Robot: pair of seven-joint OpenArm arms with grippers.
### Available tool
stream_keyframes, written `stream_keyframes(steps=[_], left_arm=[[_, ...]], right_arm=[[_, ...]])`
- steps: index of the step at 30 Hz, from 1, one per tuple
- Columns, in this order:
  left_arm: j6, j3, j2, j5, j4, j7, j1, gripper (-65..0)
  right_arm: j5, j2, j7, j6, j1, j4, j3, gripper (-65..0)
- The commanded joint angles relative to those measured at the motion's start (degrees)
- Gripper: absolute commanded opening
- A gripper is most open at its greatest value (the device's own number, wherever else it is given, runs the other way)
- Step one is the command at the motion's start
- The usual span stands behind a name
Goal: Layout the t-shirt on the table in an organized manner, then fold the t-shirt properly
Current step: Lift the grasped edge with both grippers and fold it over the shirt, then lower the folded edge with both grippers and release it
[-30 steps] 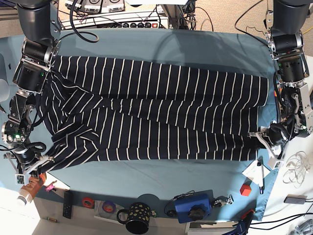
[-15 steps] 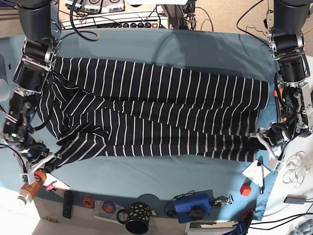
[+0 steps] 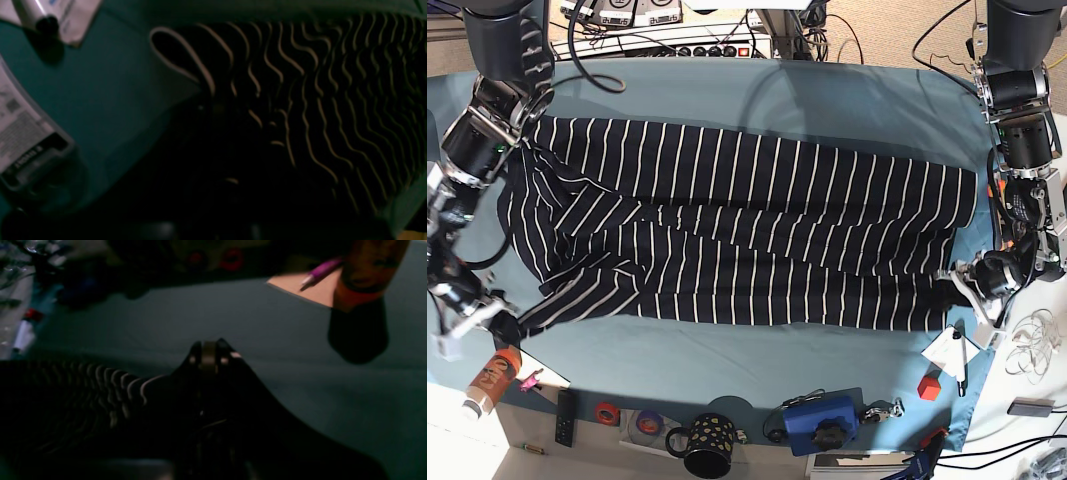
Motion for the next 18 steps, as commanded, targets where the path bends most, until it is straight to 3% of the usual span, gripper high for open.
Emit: stream_keyframes(steps=[1,6,13,18], left_arm=[[-0.2,-1.4,-1.4,-3.0,0.9,0.4,-1.7,-65.0],[-0.3,-8.5,-1.3,-12.5,0.9,8.9,-1.7,-65.0],[-2.4,-13.0,-1.2,-15.9,0.9,19.1,-1.3,-65.0],[-2.4,-13.0,-1.2,-21.1,1.2,20.2,0.6,-65.0]], right_arm=[[3.0,1.2,-0.7,0.4,1.7,1.1,1.4,-65.0],[10.7,1.4,-5.5,0.4,-1.2,3.2,4.9,-65.0],[10.7,1.3,-5.7,0.4,-12.4,18.7,4.8,-65.0],[10.5,1.3,-5.7,0.4,-19.5,26.3,6.8,-65.0]])
